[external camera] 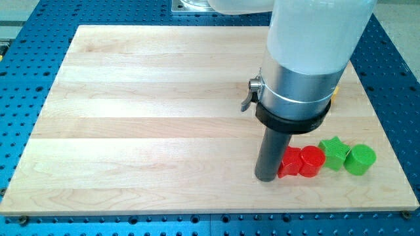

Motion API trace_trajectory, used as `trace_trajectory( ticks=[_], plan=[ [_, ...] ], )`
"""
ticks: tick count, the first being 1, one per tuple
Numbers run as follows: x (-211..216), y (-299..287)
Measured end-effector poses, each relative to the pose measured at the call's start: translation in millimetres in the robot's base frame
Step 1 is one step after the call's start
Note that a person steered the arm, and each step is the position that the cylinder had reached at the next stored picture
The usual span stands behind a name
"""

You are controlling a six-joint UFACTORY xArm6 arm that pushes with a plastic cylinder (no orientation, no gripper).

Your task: Move your arm towards the top left of the red star

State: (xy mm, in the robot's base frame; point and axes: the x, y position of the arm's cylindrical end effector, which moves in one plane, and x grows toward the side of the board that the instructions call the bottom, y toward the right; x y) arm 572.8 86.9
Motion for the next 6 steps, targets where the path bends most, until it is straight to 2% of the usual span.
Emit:
trace_trajectory(
  ticks=[3,4,6],
  plan=[
    [-5,-7],
    [-9,-47],
    [-9,-50]
  ],
)
